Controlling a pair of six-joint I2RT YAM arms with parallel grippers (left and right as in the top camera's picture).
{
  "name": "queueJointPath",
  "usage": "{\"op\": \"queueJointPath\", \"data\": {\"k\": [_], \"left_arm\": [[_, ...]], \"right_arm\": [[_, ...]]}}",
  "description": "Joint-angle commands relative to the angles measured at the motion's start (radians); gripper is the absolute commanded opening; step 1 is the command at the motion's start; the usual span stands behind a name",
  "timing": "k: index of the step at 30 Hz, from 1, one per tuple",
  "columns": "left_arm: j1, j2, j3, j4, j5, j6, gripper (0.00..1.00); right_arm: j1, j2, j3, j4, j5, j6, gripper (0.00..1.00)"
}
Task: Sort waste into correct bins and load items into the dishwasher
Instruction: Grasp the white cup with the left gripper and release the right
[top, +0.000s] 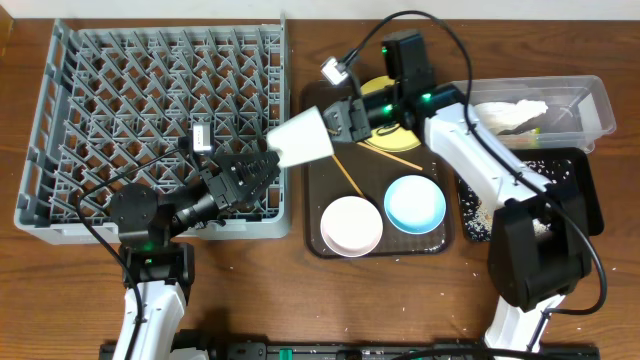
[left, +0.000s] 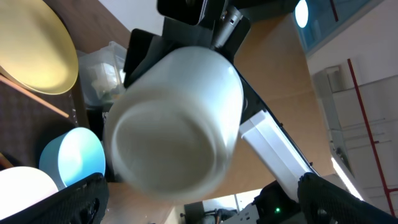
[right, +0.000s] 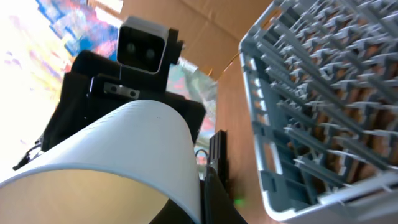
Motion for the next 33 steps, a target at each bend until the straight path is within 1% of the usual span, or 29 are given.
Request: {"op": "queueJointPath", "data": {"k": [1,5,10,11,15,16,18,19,20,24,30,31,32,33], "left_arm": [[-0.001,-0.001,0.016,0.005,0.017,-0.002,0.98],[-0.001,-0.001,0.016,0.005,0.010,-0.002,0.98],[-0.001,-0.001,0.016,0.005,-0.029,-0.002,0.98],[-0.001,-0.001,0.016,0.005,-0.035,-0.002,1.00],[-0.001,-0.001,0.016,0.005,-0.036,-0.002,0.94],[-0.001,-0.001,0.016,0.005,-0.036,-0.002,0.89],[-0.001,-0.001,0.016,0.005,-0.036,-0.002,0.84],[-0.001,0.000,0.016,0.005,-0.036,-0.002,0.80],[-0.001,-0.001,0.016,0.005,-0.036,-0.002,0.78],[-0.001,0.000,0.016,0.005,-0.036,-0.002,0.75],[-0.001,0.000,0.016,0.005,-0.036,-0.002,0.48],[-0.001,-0.001,0.016,0.005,-0.037,-0.002,0.45],[-0.001,-0.001,0.016,0.005,-0.040,-0.002,0.43],[-0.001,-0.001,0.016,0.005,-0.041,-0.002,0.42]], "right_arm": [[0.044,0.007,0.001,-0.008,-0.002,-0.028,0.01],[0.076,0.007,0.001,-0.022,0.010,-0.028,0.01],[0.079,0.007,0.001,-0.071,0.070,-0.030,0.01],[0.079,0.007,0.001,-0.074,0.069,-0.036,0.01],[0.081,0.007,0.001,-0.076,0.068,-0.035,0.01],[0.082,0.007,0.001,-0.076,0.068,-0.035,0.01],[0.086,0.007,0.001,-0.075,0.064,-0.036,0.01],[0.089,0.007,0.001,-0.076,0.062,-0.036,0.01],[0.093,0.007,0.001,-0.076,0.058,-0.036,0.01],[0.103,0.007,0.001,-0.076,0.057,-0.043,0.01],[0.104,0.007,0.001,-0.079,0.050,-0.047,0.01],[0.104,0.007,0.001,-0.079,0.049,-0.047,0.03],[0.104,0.007,0.001,-0.079,0.049,-0.047,0.10],[0.104,0.007,0.001,-0.079,0.050,-0.047,0.19]]}}
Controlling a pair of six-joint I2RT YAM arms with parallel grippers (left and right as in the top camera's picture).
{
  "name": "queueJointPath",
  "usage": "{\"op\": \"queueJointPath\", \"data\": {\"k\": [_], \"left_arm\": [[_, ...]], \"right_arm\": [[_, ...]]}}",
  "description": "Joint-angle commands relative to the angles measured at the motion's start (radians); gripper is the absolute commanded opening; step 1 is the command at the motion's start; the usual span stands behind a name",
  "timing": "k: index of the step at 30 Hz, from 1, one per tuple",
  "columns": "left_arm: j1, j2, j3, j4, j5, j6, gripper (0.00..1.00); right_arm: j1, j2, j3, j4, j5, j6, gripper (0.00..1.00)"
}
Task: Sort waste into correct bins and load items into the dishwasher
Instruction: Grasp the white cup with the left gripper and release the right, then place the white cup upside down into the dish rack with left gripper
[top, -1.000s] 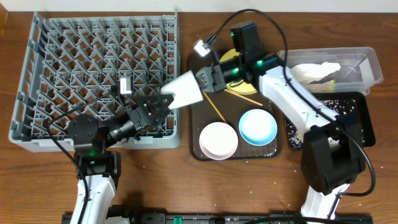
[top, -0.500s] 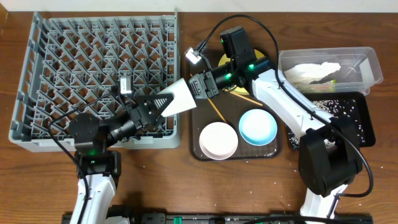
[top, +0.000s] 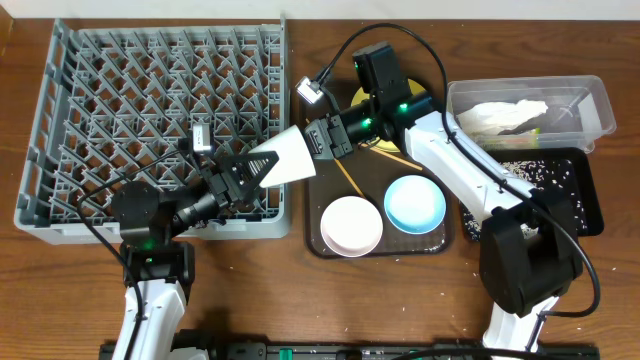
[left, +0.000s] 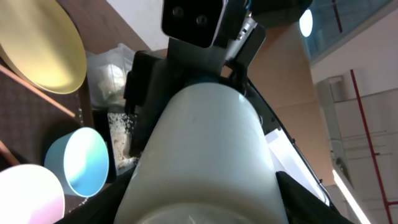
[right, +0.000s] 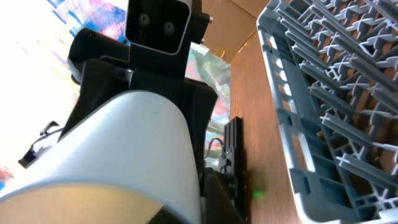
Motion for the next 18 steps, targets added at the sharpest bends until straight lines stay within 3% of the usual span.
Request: {"op": "queueJointPath", "data": {"k": [1,3,6,7,8,12,18], "left_arm": [[-0.001,-0.013,0.019,0.021,-0.019,0.002,0.41],[-0.001,-0.013,0.019,0.021,-0.019,0.002,0.41],[-0.001,-0.013,0.019,0.021,-0.023,0.002,0.38],[0.003,-0.013,0.019,0.021,-0.023,0.002,0.36],[0.011,-0.013,0.019,0.021,-0.023,0.003,0.35],[0.065,-0.013,0.019,0.021,-0.022,0.006,0.34],[0.123,-0.013,0.019,0.019,-0.026,0.053,0.34]], "right_arm": [[0.026,0.008,-0.001,-0.004,0.037,-0.027,0.32],[0.023,0.008,-0.001,-0.004,0.044,-0.030,0.54],[0.004,0.008,-0.001,-0.005,0.092,-0.031,0.76],[-0.008,0.008,-0.001,-0.006,0.122,-0.030,0.93],[-0.023,0.007,-0.001,-0.007,0.161,-0.029,0.99],[-0.114,0.006,0.000,0.005,0.306,-0.003,0.99],[-0.270,-0.017,0.000,0.026,0.279,0.016,0.99]]}}
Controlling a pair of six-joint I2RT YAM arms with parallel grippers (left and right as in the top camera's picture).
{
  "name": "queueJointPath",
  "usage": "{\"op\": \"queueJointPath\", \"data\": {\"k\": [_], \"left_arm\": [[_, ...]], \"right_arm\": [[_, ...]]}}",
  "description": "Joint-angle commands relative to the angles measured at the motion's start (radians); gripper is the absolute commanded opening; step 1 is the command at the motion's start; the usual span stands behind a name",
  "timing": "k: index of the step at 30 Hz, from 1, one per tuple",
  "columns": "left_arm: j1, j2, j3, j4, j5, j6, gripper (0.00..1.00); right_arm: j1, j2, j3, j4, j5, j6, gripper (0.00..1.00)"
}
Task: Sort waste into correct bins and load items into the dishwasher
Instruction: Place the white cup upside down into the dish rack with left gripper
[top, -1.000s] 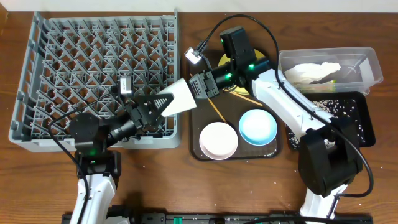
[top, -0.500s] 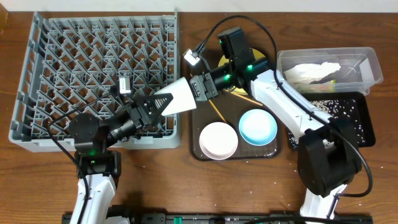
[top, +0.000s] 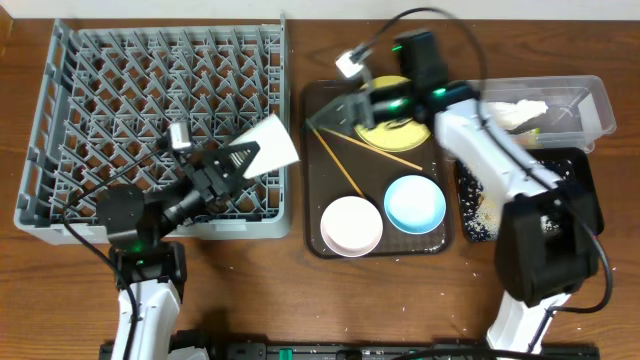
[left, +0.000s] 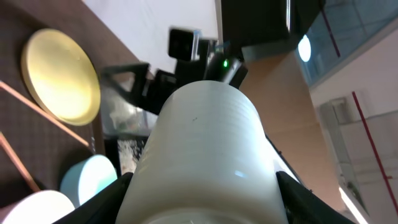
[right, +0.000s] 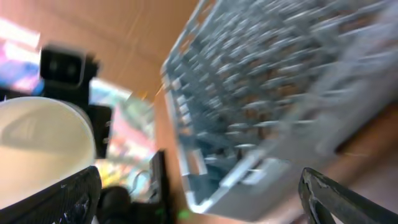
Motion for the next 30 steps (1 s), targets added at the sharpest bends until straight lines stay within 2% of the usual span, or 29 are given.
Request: {"op": "queueJointPath", "data": {"k": [1,6,11,14,17,20,23,27,30], "left_arm": [[0.025,-0.011,0.019,-0.005,-0.011,0.064,0.33],[0.038,-0.011,0.022,-0.163,-0.158,0.189,0.33],[0.038,-0.011,0.080,-0.358,-0.370,0.281,0.34],[0.038,-0.011,0.180,-0.531,-0.428,0.369,0.34],[0.035,-0.011,0.314,-0.774,-0.501,0.493,0.34],[0.019,-0.011,0.461,-1.030,-0.613,0.626,0.34],[-0.011,-0.011,0.579,-1.223,-0.738,0.719,0.35],[-0.069,-0.011,0.671,-1.392,-0.881,0.787,0.34],[-0.140,-0.002,0.684,-1.476,-0.971,0.790,0.34]], "right_arm": [[-0.082,-0.028,0.001,-0.002,0.015,0.015,0.99],[-0.145,-0.084,0.001,-0.056,0.049,-0.013,0.99],[-0.131,-0.163,0.001,-0.194,0.240,-0.087,0.99],[-0.111,-0.209,0.001,-0.264,0.365,-0.116,0.99],[-0.087,-0.242,0.001,-0.312,0.478,-0.122,0.99],[-0.060,-0.260,0.001,-0.337,0.569,-0.122,0.99],[-0.040,-0.260,0.001,-0.348,0.623,-0.121,0.99],[-0.028,-0.260,0.001,-0.377,0.667,-0.122,0.99],[-0.028,-0.260,0.001,-0.407,0.668,-0.123,0.99]]}}
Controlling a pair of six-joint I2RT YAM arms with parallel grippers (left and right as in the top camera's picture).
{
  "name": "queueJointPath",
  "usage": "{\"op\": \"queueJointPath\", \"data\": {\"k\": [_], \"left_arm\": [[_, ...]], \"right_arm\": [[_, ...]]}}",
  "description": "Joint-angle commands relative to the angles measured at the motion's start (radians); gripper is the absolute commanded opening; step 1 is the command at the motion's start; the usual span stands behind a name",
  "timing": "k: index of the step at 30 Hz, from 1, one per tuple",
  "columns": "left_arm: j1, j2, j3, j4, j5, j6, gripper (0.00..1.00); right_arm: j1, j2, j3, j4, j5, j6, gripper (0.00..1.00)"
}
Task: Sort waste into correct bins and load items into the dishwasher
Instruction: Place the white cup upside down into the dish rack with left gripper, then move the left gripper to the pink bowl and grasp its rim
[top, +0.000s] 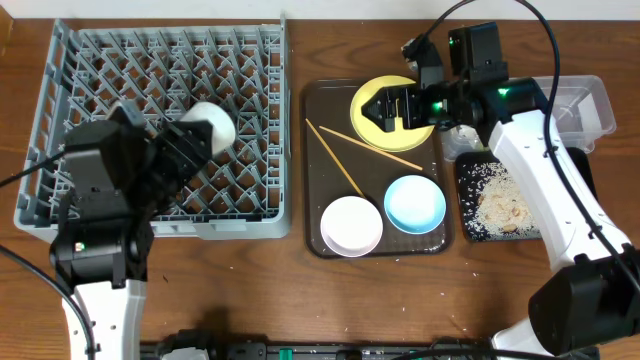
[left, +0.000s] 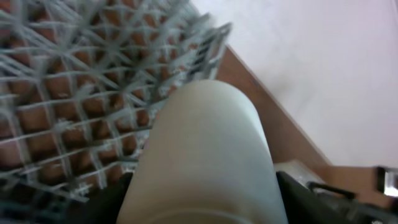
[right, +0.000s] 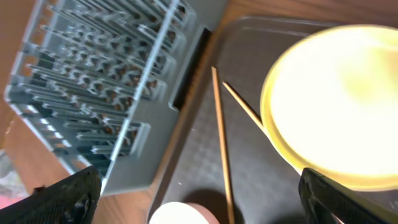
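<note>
A white cup (top: 208, 127) is held over the right middle of the grey dish rack (top: 100, 60), with my left gripper (top: 186, 146) shut on it. In the left wrist view the cup (left: 205, 149) fills the frame, above the rack's grid (left: 68, 93). My right gripper (top: 386, 108) hangs open and holds nothing, over the yellow plate (top: 395, 138) on the dark tray (top: 318, 200). Its wrist view shows the yellow plate (right: 336, 93), two chopsticks (right: 221, 137) and the rack's corner (right: 106, 81).
The tray also holds a blue bowl (top: 415, 203) and a pink bowl (top: 351, 225). A clear bin (top: 585, 105) and a black bin with food scraps (top: 505, 205) stand to the right of the tray. The tray lies close against the rack.
My left gripper has moved with the cup from the rack's right edge to above the rack's grid, and the arm stands higher. My open right gripper has moved right, over the yellow plate.
First my right gripper held the cup out over the tray's left edge, toward my open left gripper. Then both grippers were on the cup. Then the right one was open and off it, the left holding the cup, which now hangs over the rack.
</note>
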Motion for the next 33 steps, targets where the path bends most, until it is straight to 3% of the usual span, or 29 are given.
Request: {"op": "queueJointPath", "data": {"k": [1,10,21,25,33], "left_arm": [[-0.077,0.016,0.021,-0.064,-0.185,0.075,0.34],[-0.268,0.243,0.032,-0.150,-0.274,0.097,0.34],[-0.294,0.442,0.084,-0.290,-0.274,0.101,0.34],[-0.294,0.507,0.084,-0.284,-0.274,0.100,0.47],[-0.294,0.604,0.084,-0.277,-0.272,0.100,0.80]], "right_arm": [[0.008,-0.011,0.001,-0.022,0.042,-0.019,0.99],[0.008,-0.011,0.001,-0.071,0.049,-0.030,0.99],[0.008,-0.011,0.001,-0.099,0.076,-0.033,0.99],[0.008,-0.011,0.001,-0.100,0.076,-0.033,0.99],[0.008,-0.011,0.001,-0.108,0.076,-0.034,0.99]]}}
